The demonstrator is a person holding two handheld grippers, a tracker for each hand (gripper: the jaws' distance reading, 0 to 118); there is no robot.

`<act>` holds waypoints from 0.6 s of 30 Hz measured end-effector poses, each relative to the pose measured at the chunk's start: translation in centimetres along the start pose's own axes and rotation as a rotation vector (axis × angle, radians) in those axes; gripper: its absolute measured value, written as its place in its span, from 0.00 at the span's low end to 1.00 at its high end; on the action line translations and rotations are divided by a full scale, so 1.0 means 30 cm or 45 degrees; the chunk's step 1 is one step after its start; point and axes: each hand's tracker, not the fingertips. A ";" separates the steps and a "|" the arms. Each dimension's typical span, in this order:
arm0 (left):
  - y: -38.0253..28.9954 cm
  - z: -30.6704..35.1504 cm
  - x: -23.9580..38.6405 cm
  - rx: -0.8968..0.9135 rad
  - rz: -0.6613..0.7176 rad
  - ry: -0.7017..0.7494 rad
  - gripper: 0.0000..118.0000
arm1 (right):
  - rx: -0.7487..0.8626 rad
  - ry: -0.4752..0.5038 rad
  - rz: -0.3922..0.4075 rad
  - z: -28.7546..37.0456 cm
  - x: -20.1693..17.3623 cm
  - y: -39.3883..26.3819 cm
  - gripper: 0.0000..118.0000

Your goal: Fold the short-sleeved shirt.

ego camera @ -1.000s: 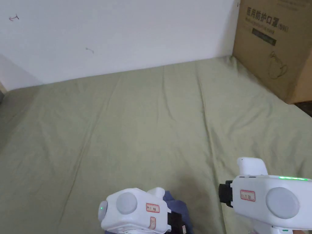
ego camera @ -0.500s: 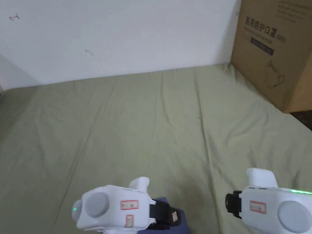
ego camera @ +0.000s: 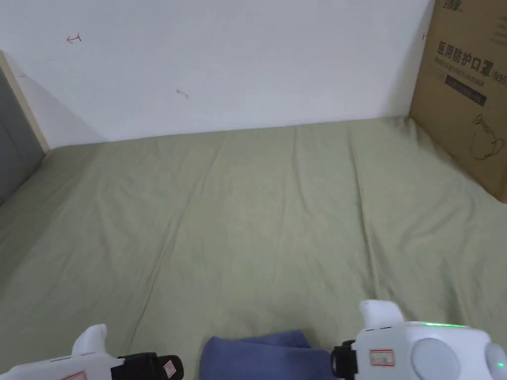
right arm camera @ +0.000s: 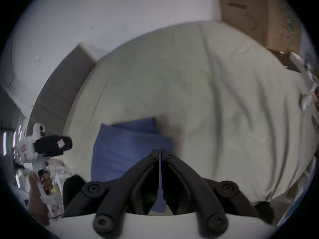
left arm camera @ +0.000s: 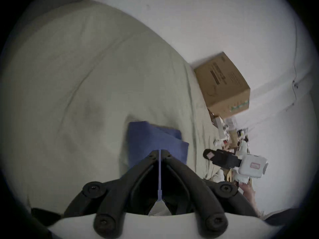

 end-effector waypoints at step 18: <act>0.039 -0.186 -0.190 -0.224 0.084 -0.326 0.86 | -0.198 0.061 -0.091 -0.156 0.139 -0.066 0.01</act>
